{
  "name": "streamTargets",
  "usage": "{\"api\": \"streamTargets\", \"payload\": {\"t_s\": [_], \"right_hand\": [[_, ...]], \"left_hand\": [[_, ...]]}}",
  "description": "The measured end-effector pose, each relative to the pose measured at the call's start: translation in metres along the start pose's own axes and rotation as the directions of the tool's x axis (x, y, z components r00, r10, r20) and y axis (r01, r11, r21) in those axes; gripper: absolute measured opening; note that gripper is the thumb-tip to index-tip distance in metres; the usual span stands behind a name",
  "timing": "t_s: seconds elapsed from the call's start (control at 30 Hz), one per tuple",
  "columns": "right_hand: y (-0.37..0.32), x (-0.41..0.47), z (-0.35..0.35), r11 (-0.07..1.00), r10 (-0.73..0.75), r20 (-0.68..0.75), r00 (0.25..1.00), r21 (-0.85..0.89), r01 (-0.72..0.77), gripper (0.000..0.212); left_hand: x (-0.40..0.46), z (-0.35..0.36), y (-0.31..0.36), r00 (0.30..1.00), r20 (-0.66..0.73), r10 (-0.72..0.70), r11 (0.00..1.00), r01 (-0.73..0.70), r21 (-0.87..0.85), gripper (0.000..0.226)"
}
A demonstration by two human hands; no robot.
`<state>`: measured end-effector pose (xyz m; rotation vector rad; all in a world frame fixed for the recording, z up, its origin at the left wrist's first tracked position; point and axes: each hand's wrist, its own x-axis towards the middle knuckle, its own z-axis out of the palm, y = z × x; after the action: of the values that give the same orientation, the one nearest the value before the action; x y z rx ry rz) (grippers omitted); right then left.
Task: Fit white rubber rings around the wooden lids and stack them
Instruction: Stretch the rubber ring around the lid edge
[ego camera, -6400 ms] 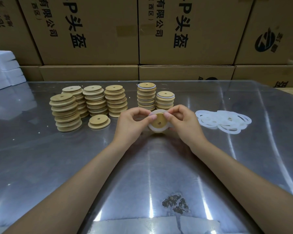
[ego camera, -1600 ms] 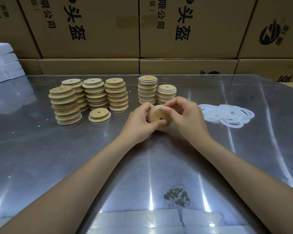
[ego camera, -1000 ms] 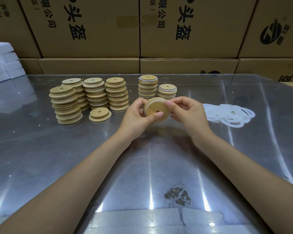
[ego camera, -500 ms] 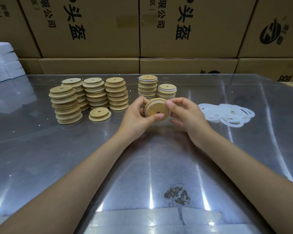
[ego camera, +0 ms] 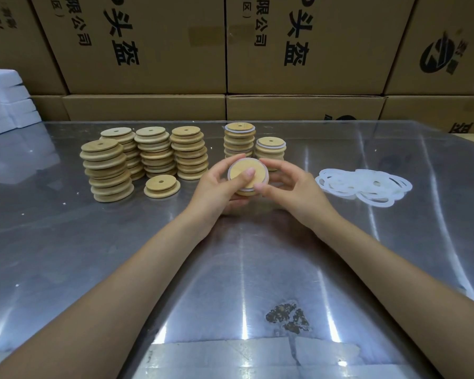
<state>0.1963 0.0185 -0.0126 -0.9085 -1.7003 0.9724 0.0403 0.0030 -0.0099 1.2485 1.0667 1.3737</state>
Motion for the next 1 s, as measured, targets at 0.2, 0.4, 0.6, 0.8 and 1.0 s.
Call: {"api": "streamTargets", "payload": {"t_s": [0.2, 0.4, 0.6, 0.8, 1.0], "right_hand": [[0.014, 0.005, 0.007, 0.983, 0.006, -0.066, 0.998, -0.183, -0.018, 0.059], [0.025, 0.018, 0.004, 0.978, 0.011, -0.165, 0.986, -0.204, -0.045, 0.045], [0.032, 0.049, -0.010, 0.947, -0.019, -0.485, 0.874, -0.288, -0.140, 0.058], [0.040, 0.079, -0.013, 0.941, -0.032, -0.598, 0.801, -0.287, -0.177, 0.068], [0.048, 0.099, -0.011, 0.906, -0.065, -0.576, 0.815, -0.377, -0.194, 0.062]], "left_hand": [[0.001, 0.006, 0.000, 0.997, 0.073, -0.037, 0.996, 0.031, 0.078, 0.043], [0.003, 0.010, 0.000, 0.998, 0.053, -0.045, 0.986, 0.036, 0.160, 0.050], [0.012, -0.017, 0.003, 0.946, -0.219, 0.241, 0.825, -0.080, 0.559, 0.036], [0.015, -0.051, -0.003, 0.922, -0.375, 0.098, 0.236, 0.345, 0.908, 0.072], [0.016, -0.039, -0.011, 0.946, -0.319, 0.067, 0.129, 0.308, 0.942, 0.064]]}}
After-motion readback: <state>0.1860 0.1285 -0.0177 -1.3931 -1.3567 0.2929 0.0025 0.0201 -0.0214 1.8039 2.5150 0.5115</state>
